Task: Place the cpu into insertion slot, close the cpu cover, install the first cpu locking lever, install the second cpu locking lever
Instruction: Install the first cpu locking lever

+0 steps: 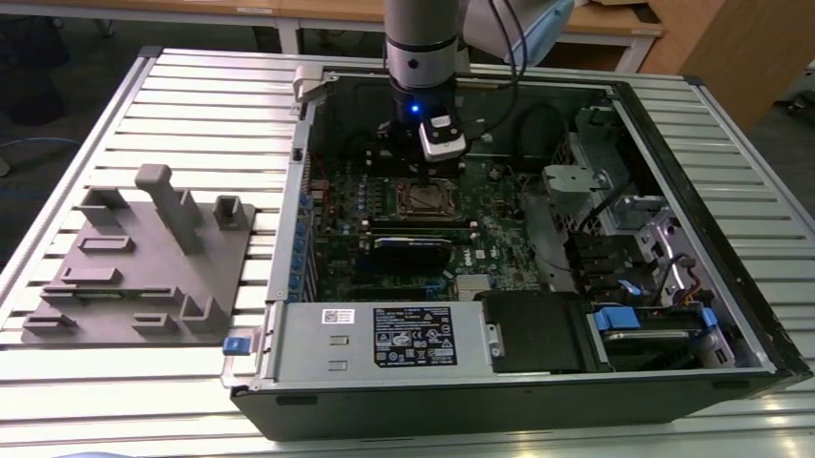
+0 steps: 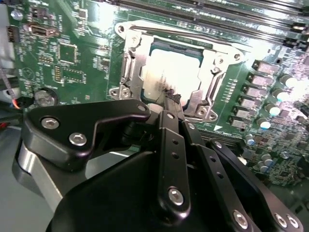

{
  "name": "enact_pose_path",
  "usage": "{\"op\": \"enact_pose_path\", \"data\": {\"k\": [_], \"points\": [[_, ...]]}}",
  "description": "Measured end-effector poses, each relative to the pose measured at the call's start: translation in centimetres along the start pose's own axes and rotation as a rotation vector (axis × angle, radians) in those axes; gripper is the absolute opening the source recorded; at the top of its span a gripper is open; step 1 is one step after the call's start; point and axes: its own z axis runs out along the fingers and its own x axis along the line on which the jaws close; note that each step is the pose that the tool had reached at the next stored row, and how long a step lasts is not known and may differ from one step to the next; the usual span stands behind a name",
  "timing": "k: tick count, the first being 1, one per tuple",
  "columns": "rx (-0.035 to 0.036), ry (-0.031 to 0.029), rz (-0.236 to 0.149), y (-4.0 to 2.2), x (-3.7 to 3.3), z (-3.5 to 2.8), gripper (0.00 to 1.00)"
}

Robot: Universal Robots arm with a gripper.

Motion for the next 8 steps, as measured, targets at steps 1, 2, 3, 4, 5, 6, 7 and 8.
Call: {"op": "enact_pose_path", "data": {"k": [1, 2, 3, 4, 5, 6, 7, 8], "points": [[0.0019, 0.0057, 0.0, 0.0, 0.0, 0.01, 0.11], [0.004, 0.0119, 0.0, 0.0, 0.0, 0.01, 0.11], [0.0061, 0.0178, 0.0, 0.0, 0.0, 0.02, 0.11], [0.0074, 0.0215, 0.0, 0.0, 0.0, 0.02, 0.11], [0.0078, 0.0224, 0.0, 0.0, 0.0, 0.01, 0.11], [0.0081, 0.0231, 0.0, 0.0, 0.0, 0.01, 0.11], [0.0082, 0.0238, 0.0, 0.0, 0.0, 0.01, 0.11], [0.0082, 0.0245, 0.0, 0.0, 0.0, 0.02, 0.11]]}}
